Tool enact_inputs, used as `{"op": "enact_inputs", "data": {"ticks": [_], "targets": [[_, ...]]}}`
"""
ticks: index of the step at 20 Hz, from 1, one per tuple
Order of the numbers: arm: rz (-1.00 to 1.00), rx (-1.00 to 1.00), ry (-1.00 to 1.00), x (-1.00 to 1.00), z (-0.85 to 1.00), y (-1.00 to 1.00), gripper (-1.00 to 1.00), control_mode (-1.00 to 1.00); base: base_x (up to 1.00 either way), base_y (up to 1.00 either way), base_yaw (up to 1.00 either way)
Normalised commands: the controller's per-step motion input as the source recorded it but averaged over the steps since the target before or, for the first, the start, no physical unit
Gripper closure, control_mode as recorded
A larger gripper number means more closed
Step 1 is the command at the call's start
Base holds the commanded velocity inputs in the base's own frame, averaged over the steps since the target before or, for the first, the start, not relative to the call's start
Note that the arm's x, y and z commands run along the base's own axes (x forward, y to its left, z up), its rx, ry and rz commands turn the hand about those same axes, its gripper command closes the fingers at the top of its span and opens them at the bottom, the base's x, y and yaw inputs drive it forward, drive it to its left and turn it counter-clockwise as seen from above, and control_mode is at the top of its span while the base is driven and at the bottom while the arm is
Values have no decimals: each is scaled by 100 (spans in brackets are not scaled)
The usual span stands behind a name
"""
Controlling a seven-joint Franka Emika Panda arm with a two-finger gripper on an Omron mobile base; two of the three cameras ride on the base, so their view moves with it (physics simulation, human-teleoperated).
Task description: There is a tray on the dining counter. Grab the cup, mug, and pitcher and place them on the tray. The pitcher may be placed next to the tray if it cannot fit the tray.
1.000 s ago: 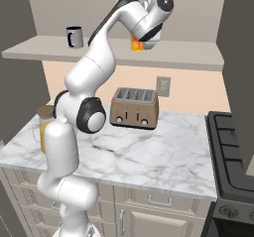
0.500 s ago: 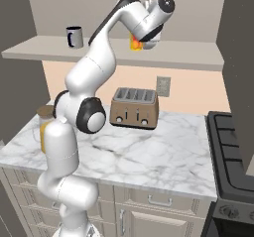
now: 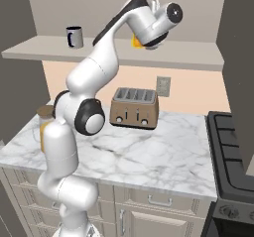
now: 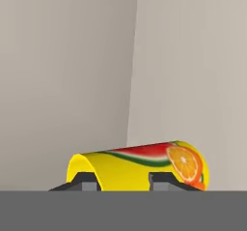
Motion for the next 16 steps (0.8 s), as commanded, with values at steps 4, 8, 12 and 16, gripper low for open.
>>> {"op": "enact_inputs", "data": {"ticks": [4, 8, 12, 16], "targets": [[-2, 1, -12, -12, 0, -16, 100, -100, 0, 0, 0], [-5, 0, -9, -45, 0, -23, 100, -100, 0, 0, 0], [-5, 0, -5, -50, 0, -7, 100, -100, 0, 0, 0], [-6, 0, -1, -41, 0, 0, 100, -100, 0, 0, 0]]}}
